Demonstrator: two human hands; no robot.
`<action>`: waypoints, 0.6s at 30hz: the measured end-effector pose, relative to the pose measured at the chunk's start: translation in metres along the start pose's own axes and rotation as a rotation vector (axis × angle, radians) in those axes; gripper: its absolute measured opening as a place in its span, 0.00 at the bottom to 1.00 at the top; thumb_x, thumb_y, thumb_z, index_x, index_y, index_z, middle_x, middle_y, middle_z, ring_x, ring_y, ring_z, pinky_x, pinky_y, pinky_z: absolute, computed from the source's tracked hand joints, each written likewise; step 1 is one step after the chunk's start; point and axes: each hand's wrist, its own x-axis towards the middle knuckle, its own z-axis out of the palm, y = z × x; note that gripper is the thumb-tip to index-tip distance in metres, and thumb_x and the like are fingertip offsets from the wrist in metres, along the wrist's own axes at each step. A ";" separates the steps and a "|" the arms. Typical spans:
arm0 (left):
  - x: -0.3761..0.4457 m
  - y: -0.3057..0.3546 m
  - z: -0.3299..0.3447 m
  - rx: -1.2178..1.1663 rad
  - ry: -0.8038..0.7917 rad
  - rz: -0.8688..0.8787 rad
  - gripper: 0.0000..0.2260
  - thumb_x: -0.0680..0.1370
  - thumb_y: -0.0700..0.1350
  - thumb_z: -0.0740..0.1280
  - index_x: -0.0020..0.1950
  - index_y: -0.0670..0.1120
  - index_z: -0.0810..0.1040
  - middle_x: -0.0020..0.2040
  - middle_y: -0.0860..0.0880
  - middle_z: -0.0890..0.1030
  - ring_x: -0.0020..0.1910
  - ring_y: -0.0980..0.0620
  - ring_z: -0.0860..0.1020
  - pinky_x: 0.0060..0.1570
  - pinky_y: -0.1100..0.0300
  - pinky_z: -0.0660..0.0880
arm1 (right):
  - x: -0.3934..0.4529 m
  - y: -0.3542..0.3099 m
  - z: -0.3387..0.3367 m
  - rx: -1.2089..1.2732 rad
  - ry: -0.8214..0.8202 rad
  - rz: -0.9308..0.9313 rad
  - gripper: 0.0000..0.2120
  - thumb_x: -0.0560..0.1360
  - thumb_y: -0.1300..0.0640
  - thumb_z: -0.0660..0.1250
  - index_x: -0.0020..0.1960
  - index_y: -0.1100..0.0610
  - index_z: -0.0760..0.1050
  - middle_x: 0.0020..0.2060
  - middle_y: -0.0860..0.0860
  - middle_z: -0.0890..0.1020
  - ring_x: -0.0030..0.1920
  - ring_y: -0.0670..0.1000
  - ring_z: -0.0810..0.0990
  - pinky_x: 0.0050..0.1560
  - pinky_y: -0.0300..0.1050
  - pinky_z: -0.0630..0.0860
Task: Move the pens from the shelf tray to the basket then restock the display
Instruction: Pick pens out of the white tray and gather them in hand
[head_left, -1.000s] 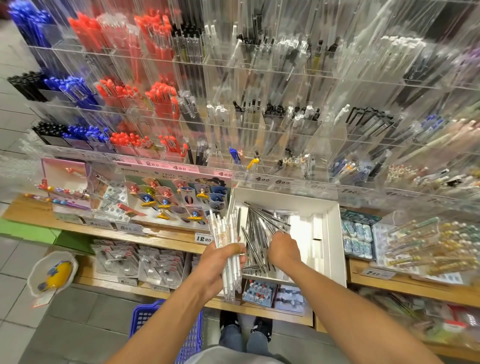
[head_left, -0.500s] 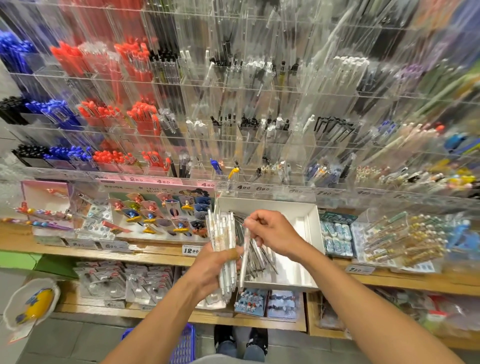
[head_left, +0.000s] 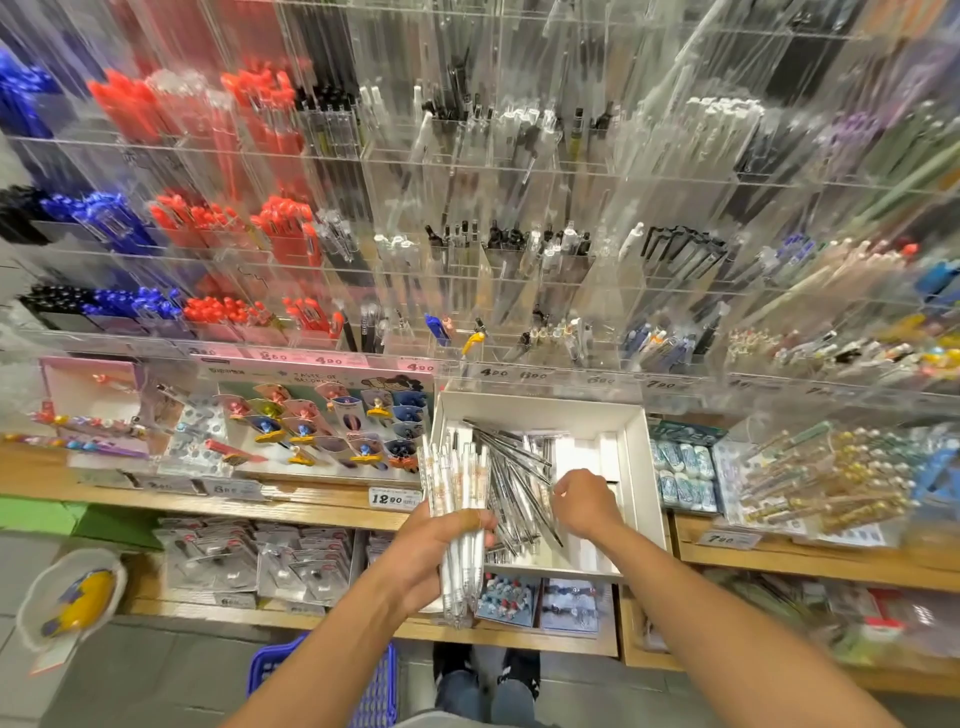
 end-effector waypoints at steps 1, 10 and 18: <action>0.000 0.000 -0.002 0.005 0.018 -0.005 0.41 0.62 0.38 0.79 0.70 0.31 0.67 0.55 0.37 0.84 0.54 0.40 0.83 0.51 0.43 0.81 | 0.001 0.003 0.009 -0.062 -0.019 0.009 0.08 0.77 0.64 0.63 0.46 0.61 0.82 0.41 0.53 0.83 0.43 0.54 0.83 0.39 0.41 0.76; -0.004 -0.003 -0.013 -0.019 0.067 -0.012 0.48 0.55 0.41 0.83 0.70 0.33 0.66 0.56 0.36 0.82 0.48 0.41 0.85 0.46 0.45 0.82 | 0.010 -0.010 0.038 -0.262 -0.011 0.043 0.03 0.76 0.65 0.65 0.46 0.58 0.76 0.36 0.49 0.77 0.36 0.50 0.78 0.32 0.42 0.74; -0.009 -0.004 -0.012 -0.032 0.097 -0.023 0.44 0.61 0.38 0.80 0.72 0.34 0.63 0.60 0.37 0.80 0.49 0.43 0.85 0.48 0.46 0.81 | 0.007 0.009 0.031 -0.070 -0.217 0.075 0.15 0.79 0.51 0.64 0.38 0.59 0.70 0.33 0.52 0.77 0.29 0.48 0.75 0.32 0.42 0.76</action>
